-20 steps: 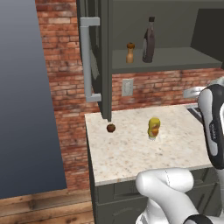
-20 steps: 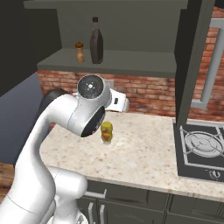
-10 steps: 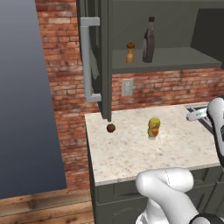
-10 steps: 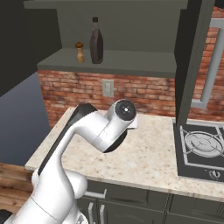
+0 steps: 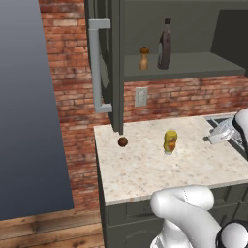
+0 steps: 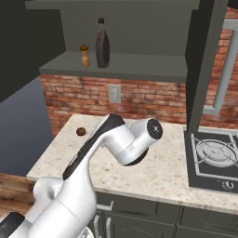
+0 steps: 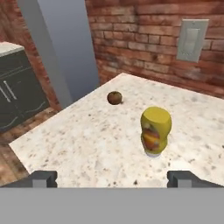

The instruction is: There are various items on the counter. Only move the condiments/shakers into the cabinet.

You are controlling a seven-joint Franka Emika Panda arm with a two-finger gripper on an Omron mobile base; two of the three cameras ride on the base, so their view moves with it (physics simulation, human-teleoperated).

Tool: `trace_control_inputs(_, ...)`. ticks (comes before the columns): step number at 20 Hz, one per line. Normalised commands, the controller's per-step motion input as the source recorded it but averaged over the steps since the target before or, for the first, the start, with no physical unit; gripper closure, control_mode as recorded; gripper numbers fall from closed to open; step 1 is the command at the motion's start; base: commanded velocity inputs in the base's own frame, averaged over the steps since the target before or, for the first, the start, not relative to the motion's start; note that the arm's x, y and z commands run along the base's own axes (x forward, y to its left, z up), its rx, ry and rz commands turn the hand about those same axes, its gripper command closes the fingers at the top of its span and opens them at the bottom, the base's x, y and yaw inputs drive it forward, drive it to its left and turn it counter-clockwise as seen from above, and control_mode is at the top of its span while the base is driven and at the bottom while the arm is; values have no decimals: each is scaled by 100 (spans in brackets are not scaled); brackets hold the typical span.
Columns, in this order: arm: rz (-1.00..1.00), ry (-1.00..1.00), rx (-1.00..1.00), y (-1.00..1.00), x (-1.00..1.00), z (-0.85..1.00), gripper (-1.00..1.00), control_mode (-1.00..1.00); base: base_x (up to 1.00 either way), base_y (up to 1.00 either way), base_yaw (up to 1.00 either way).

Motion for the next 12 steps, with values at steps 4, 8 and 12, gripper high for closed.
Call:
trace_control_inputs(4, 37, -11, 2, -16, 0, -19, -100, -100, 0, 0, 0)
trace_control_inputs(8, 29, -19, 0, -1, 14, -16, -100, -100, 0, 0, 0)
trace_control_inputs(12, 12, -20, 5, 1, 12, -17, -100, -100, 0, 0, 0)
